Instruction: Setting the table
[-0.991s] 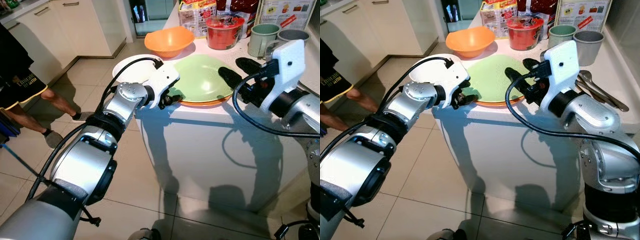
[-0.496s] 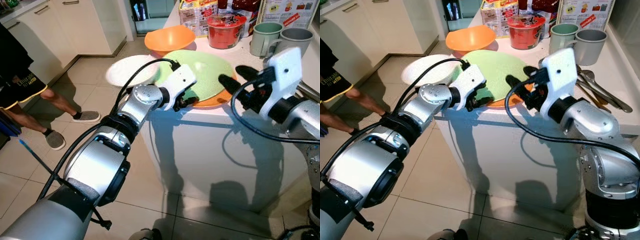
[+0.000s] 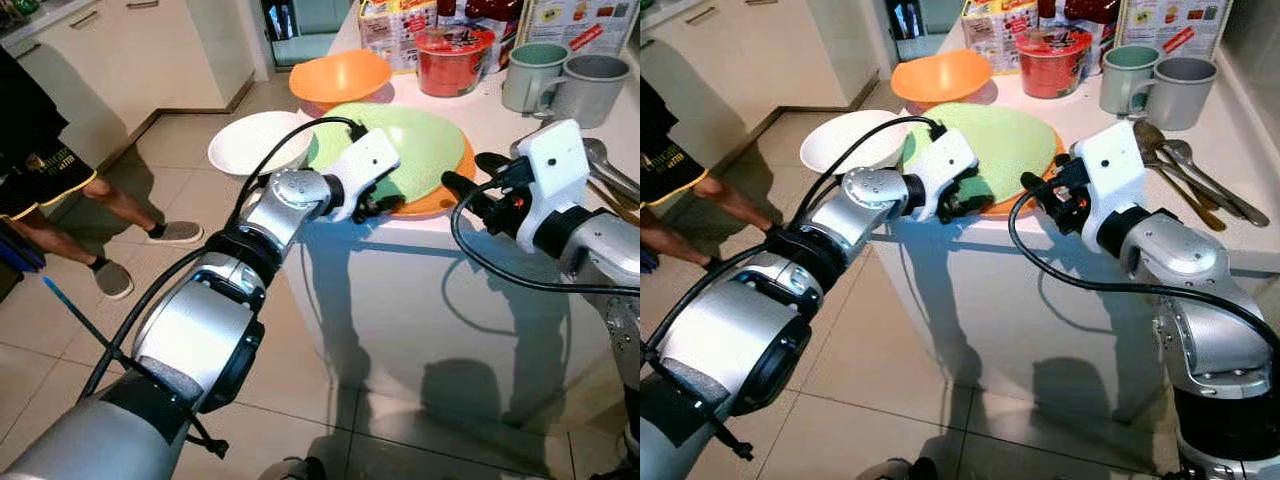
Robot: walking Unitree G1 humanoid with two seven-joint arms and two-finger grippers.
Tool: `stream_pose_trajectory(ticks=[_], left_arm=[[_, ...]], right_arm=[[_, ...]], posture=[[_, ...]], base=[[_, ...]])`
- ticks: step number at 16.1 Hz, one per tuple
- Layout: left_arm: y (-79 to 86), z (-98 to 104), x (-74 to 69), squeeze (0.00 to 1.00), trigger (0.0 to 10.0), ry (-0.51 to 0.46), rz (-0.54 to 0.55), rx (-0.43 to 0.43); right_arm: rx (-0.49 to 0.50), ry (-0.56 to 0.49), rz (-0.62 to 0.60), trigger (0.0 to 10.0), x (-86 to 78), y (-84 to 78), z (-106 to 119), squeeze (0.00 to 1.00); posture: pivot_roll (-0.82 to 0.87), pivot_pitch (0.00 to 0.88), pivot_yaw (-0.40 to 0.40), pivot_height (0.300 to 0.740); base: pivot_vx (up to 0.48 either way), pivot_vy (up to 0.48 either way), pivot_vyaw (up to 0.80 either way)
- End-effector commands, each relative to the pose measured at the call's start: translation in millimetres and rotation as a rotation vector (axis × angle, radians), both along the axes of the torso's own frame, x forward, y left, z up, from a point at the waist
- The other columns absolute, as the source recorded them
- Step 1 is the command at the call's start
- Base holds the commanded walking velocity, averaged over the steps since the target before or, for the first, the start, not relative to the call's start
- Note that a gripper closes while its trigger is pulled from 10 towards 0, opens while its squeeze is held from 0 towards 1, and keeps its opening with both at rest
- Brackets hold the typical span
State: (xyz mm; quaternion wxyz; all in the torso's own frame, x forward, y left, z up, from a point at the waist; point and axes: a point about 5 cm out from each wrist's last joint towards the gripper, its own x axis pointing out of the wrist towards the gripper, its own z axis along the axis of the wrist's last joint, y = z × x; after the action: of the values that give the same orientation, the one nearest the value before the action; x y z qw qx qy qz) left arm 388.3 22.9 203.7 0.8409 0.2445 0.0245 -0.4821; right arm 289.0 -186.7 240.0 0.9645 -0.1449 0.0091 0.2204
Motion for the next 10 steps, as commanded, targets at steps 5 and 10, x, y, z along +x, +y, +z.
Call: stream_pose_trajectory(ticks=[5, 10], left_arm=[[-38.5, 47, -28.6, 0.00, 10.0, -0.039, -0.359, -0.172], [28.4, 45, -40.8, 0.00, 10.0, -0.024, -0.427, -0.096]], right_arm=[[-0.018, 0.010, 0.001, 10.0, 2.8, -0.6, -7, 0.00], [-0.015, 0.023, 0.005, 10.0, 9.2, -1.4, -12, 0.00]], posture=[[-0.04, 0.077, 0.196, 0.740], [-0.01, 0.072, 0.177, 0.740]], base=[[0.000, 0.000, 0.00], [0.000, 0.000, 0.00]])
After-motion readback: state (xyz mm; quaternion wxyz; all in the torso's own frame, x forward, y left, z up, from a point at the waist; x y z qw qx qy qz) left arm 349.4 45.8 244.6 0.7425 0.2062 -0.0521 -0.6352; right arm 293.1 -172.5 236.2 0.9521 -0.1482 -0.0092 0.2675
